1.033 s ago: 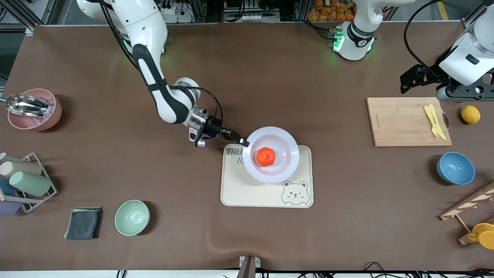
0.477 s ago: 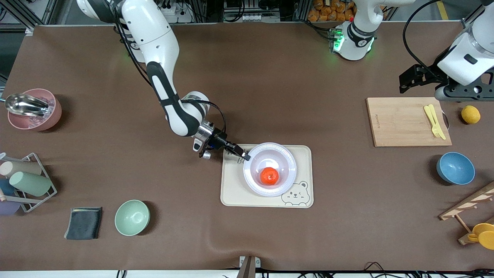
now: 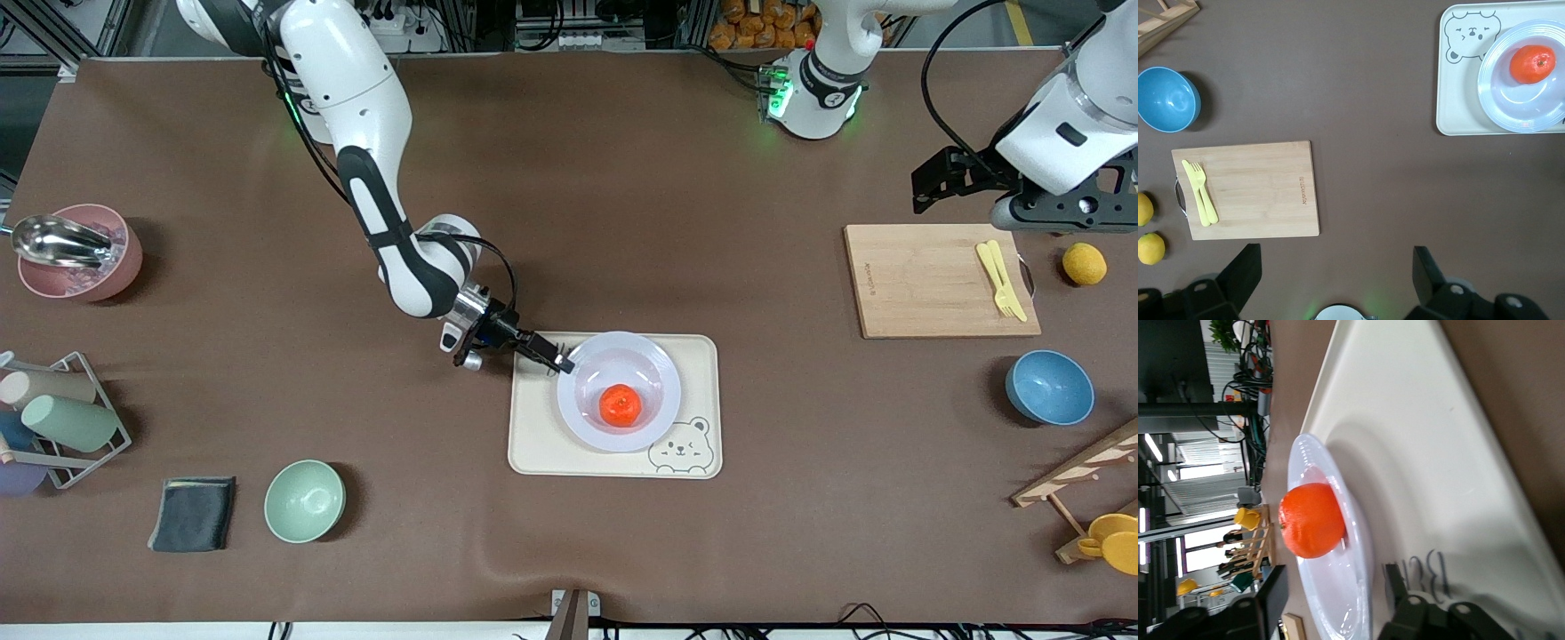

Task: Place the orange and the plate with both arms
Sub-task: 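Open the right gripper and draw it back from the plate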

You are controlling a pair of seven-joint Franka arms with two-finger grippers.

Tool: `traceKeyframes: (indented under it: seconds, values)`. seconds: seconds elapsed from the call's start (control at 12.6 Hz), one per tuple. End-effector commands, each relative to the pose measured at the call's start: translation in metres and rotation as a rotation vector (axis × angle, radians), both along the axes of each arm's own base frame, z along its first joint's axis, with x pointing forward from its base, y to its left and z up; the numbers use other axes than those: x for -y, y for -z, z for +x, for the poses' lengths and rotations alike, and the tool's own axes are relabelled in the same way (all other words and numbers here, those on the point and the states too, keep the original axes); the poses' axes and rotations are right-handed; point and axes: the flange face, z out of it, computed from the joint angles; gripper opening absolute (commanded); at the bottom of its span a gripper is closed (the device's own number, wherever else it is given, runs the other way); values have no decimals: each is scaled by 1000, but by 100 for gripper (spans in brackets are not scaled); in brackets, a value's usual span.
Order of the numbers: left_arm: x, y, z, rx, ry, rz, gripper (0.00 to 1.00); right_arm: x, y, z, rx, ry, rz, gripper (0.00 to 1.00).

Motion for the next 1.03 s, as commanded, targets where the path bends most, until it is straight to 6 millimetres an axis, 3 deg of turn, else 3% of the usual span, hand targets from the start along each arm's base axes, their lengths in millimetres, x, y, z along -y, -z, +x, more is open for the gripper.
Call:
traceKeyframes:
  seconds: [0.0,0.32,0.95]
  values:
    - [2,-7,-5,2,4,10,100,2,-8,15,-61,-34,-23,100]
    - [-1,-18,-4,23,0,-5,100,15,-31,39,-148,-75,-59,100]
    - [1,-18,-2,26,5,-6,100,81,-88,102,-230,-160,-211,100]
